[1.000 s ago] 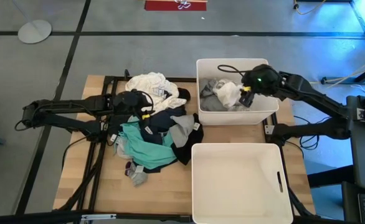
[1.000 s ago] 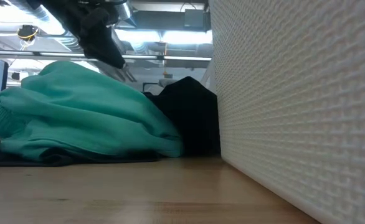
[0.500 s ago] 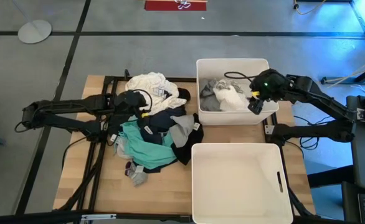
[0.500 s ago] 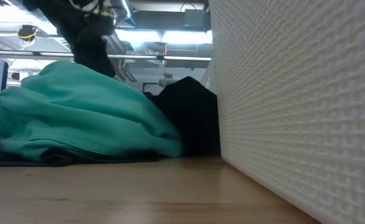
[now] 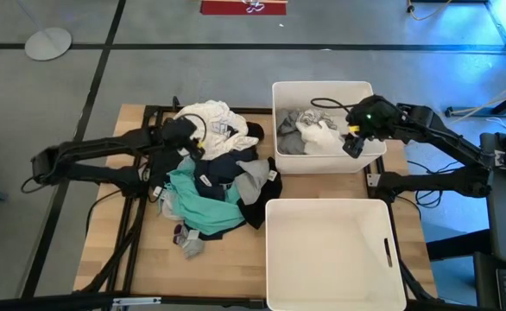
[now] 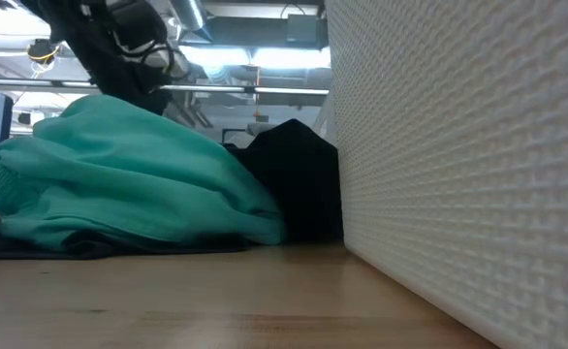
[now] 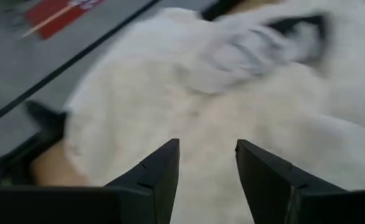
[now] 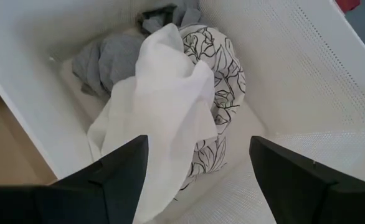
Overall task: Sort clothes
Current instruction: Put the white dress into the top white laundry bin
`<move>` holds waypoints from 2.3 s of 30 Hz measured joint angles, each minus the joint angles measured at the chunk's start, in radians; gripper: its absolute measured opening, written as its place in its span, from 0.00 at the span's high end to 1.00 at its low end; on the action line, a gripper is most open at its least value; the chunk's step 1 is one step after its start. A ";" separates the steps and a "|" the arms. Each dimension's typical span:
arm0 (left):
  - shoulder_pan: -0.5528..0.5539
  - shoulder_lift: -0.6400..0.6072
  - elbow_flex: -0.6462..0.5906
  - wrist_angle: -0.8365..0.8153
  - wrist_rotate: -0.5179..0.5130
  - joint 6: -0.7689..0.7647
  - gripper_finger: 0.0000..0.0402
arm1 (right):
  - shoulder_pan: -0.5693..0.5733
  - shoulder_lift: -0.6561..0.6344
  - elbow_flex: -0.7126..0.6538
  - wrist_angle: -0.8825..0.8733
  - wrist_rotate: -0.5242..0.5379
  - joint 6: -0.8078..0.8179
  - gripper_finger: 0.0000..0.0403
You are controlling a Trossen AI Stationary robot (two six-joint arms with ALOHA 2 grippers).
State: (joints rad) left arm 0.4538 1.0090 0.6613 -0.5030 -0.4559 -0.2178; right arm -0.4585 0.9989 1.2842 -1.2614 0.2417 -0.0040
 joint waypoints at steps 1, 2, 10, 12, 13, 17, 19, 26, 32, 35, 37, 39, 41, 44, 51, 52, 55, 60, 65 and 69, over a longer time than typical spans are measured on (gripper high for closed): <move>0.026 0.004 0.000 0.005 -0.011 -0.002 0.63 | 0.000 0.000 0.000 0.008 0.000 0.000 0.30; 0.054 0.010 0.000 0.012 -0.017 -0.004 0.63 | 0.000 0.000 0.000 0.014 0.000 0.000 0.30; 0.261 0.129 0.000 0.073 0.112 0.020 0.63 | 0.000 0.000 0.000 0.038 0.000 0.000 0.30; 0.297 0.168 0.000 0.103 0.168 0.038 0.63 | 0.000 0.000 0.000 0.038 0.000 0.000 0.30; 0.311 0.188 0.000 0.114 0.180 0.042 0.63 | 0.000 0.000 0.000 0.038 0.000 0.000 0.30; 0.355 0.262 0.000 0.148 0.282 0.043 0.63 | 0.000 0.000 0.000 0.037 0.000 -0.001 0.30; 0.367 0.302 0.000 0.154 0.330 0.043 0.63 | 0.000 0.000 0.000 0.037 0.000 -0.001 0.30; 0.374 0.431 0.002 0.199 0.341 0.099 0.64 | 0.000 0.000 -0.001 0.040 0.000 -0.001 0.30; 0.374 0.490 0.004 0.241 0.339 0.145 0.80 | 0.000 0.000 -0.001 0.040 0.000 -0.001 0.30; 0.370 0.483 0.004 0.238 0.339 0.152 0.93 | 0.000 0.000 -0.001 0.040 0.000 -0.001 0.30; 0.359 0.463 0.002 0.228 0.334 0.170 0.97 | 0.000 0.000 -0.001 0.039 0.000 -0.001 0.30; 0.350 0.429 0.005 0.206 0.311 0.173 0.97 | 0.000 0.000 -0.001 0.037 0.000 -0.001 0.30; 0.339 0.376 0.018 0.176 0.287 0.174 0.98 | 0.000 0.000 -0.002 0.036 0.000 -0.001 0.30; 0.316 0.274 0.037 0.167 0.271 0.174 0.99 | 0.000 0.000 -0.003 0.033 0.000 -0.001 0.30; 0.252 0.026 0.056 0.184 0.265 0.182 0.99 | 0.000 0.000 -0.003 0.034 0.000 -0.001 0.30; 0.243 -0.004 0.057 0.193 0.264 0.184 0.99 | 0.000 0.000 -0.003 0.038 0.000 -0.001 0.30; 0.216 -0.087 0.057 0.217 0.264 0.209 0.99 | 0.000 0.000 -0.003 0.056 0.000 -0.001 0.30; 0.171 -0.191 0.057 0.289 0.284 0.229 1.00 | 0.000 0.000 -0.003 0.091 0.000 -0.009 0.30; 0.127 -0.262 0.058 0.411 0.374 0.228 1.00 | 0.000 0.000 -0.003 0.126 0.000 -0.031 0.30; 0.092 -0.292 0.059 0.518 0.491 0.217 0.99 | 0.000 0.000 -0.003 0.177 -0.051 -0.054 0.30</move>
State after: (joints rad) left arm 0.5460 0.7167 0.7200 0.0148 0.0348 -0.0004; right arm -0.4583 0.9993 1.2808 -1.0845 0.1908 -0.0580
